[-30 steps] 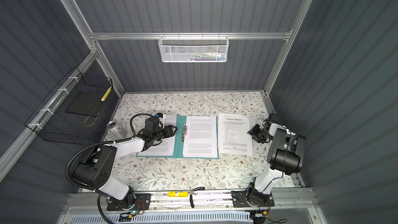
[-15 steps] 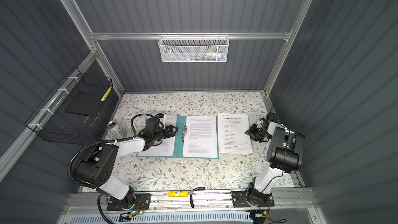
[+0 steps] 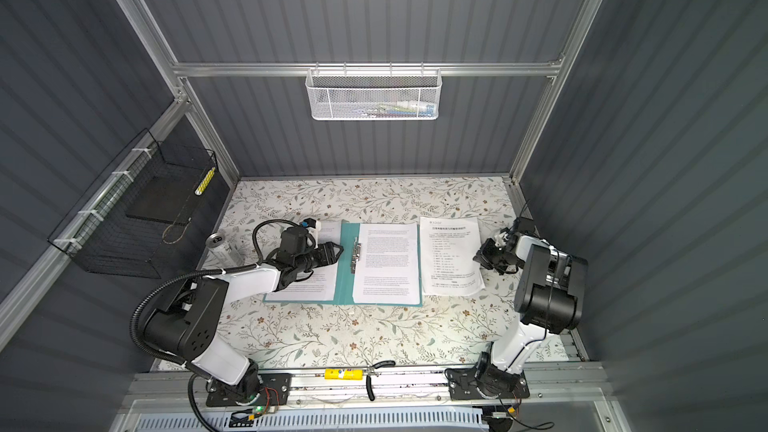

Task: Put the files into the folder
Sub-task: 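Lift the pinched XDOF sheet up off the stack with the right gripper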

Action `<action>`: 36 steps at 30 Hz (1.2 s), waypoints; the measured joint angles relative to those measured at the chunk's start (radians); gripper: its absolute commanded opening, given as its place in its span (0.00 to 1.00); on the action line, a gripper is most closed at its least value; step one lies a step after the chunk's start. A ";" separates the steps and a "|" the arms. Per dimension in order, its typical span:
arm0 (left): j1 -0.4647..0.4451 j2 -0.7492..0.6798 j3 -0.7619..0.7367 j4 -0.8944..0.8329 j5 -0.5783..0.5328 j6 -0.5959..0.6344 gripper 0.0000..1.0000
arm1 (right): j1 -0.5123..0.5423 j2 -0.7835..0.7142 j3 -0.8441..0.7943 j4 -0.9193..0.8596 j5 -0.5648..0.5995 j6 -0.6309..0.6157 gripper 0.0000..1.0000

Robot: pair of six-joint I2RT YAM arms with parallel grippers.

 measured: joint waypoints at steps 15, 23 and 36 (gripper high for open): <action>0.000 -0.025 0.027 -0.026 0.001 -0.011 0.63 | 0.024 -0.404 -0.001 -0.046 0.011 0.094 0.00; 0.000 -0.082 0.067 -0.050 0.001 -0.011 0.65 | 0.071 -0.569 0.023 -0.065 0.003 0.159 0.00; 0.000 -0.104 0.119 -0.182 -0.054 0.000 0.68 | 0.323 -0.725 0.064 0.012 0.036 0.290 0.00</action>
